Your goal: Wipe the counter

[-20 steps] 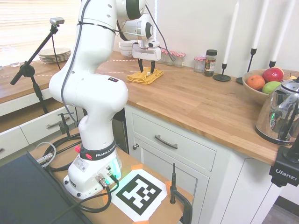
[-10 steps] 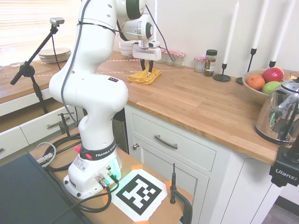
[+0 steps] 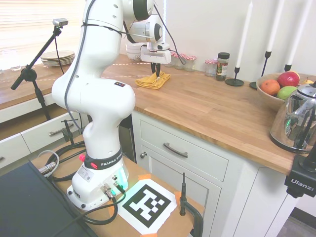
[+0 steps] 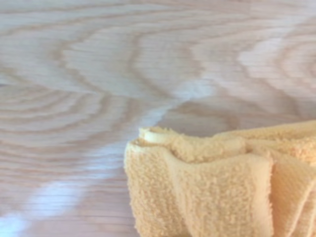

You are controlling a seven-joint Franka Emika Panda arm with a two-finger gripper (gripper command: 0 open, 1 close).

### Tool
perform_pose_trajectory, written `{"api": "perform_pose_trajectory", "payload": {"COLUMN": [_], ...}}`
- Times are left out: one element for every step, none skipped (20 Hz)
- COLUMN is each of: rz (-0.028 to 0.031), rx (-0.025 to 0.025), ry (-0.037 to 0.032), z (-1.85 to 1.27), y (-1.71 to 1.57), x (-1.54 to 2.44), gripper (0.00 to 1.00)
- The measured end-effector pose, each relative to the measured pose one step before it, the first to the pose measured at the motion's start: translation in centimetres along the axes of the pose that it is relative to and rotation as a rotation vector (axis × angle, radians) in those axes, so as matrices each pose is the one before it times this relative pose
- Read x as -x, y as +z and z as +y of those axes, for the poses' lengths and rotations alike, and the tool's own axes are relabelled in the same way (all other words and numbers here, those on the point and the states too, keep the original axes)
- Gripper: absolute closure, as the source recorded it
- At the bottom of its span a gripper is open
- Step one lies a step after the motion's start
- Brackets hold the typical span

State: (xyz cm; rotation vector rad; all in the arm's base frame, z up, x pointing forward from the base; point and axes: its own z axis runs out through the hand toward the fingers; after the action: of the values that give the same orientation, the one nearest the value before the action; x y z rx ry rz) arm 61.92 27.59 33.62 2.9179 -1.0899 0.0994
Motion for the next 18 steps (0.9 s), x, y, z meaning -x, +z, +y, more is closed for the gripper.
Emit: {"api": "perform_pose_trajectory", "payload": {"rz": [0.00061,0.00077,0.00095,0.001,0.00086,0.00157,0.00242,0.00251,0.00208,0.00077,0.00053,0.00147,0.00096,0.00082,0.00024,-0.00044,-0.00041,0.00035], "rx": [-0.00096,-0.00092,-0.00162,-0.00123,0.00104,0.00234,0.00284,0.00452,0.00763,0.00469,0.00523,0.00453,0.00399,0.00101,0.0,0.00173,0.00103,0.00068], "ry": [-0.00022,0.0002,0.00028,0.00069,0.00145,0.0021,0.00315,0.00307,0.00398,0.00351,0.00311,0.00347,0.00392,0.0044,0.00459,0.00393,0.0027,0.00152], "z": [0.015,0.047,0.053,0.071,0.136,0.283,0.451,0.627,0.818,1.159,0.993,1.127,1.214,1.311,1.233,1.34,1.196,1.064], "y": [-0.005,-0.011,-0.013,0.009,0.01,0.001,0.0,0.031,0.048,0.064,0.085,0.015,0.033,-0.014,-0.061,-0.097,-0.104,-0.104], "x": [0.012,-0.004,-0.002,-0.028,-0.114,-0.247,-0.437,-0.654,-0.844,-1.235,-1.018,-1.195,-1.218,-1.375,-1.302,-1.359,-1.242,-1.1], "gripper": [1.0,1.0,1.0,1.0,1.0,1.0,1.0,1.0,1.0,1.0,1.0,1.0,1.0,1.0,1.0,1.0,1.0,1.0]}}
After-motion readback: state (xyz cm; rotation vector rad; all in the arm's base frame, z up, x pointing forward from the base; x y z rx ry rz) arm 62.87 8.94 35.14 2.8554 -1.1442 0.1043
